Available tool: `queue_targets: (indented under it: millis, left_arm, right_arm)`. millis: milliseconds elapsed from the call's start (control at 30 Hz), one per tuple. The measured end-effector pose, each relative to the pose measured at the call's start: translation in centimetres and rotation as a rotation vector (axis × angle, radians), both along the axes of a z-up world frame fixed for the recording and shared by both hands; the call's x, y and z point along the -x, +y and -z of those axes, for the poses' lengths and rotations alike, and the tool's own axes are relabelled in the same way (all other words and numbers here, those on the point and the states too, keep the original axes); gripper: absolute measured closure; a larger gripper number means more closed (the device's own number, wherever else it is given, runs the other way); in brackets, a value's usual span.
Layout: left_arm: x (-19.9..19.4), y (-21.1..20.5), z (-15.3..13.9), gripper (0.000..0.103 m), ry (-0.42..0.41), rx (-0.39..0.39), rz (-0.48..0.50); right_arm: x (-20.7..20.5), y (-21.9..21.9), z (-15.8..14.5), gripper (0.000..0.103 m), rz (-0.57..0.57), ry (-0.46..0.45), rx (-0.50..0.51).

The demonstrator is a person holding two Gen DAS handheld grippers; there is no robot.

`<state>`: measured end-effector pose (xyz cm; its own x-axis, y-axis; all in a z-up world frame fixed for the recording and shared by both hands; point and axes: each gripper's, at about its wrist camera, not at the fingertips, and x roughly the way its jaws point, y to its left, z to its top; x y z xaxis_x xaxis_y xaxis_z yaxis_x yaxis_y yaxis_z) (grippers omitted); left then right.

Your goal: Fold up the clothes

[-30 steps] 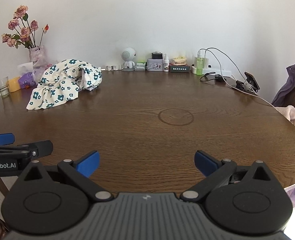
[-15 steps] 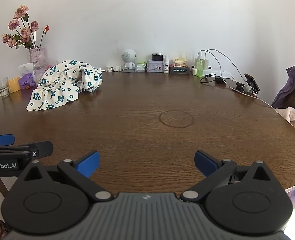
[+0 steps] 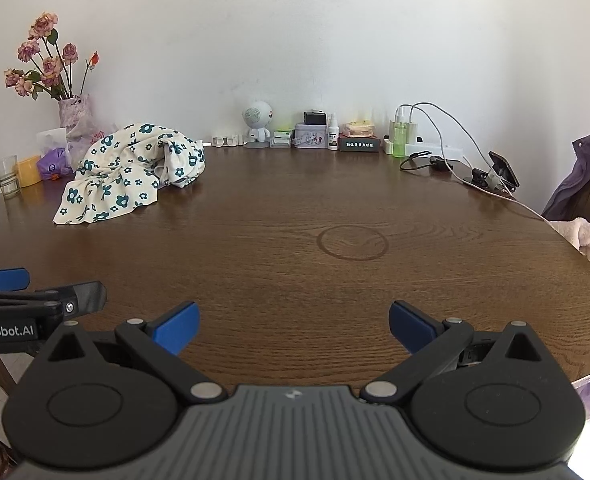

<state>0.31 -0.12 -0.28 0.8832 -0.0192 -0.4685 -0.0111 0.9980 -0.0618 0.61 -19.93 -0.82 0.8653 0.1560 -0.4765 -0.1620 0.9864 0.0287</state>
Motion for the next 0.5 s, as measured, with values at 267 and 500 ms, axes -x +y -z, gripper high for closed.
queue_targets:
  millis: [267,500]
  left_arm:
    - [-0.05,-0.03,-0.08,0.000,-0.001,0.003,-0.003]
    - [0.11,-0.09,0.06,0.000,-0.001,0.006,-0.002]
  right_arm:
    - [0.02,0.01,-0.05,0.000,-0.002,-0.001,0.001]
    - [0.04,0.00,0.04,0.000,-0.003,0.000,0.001]
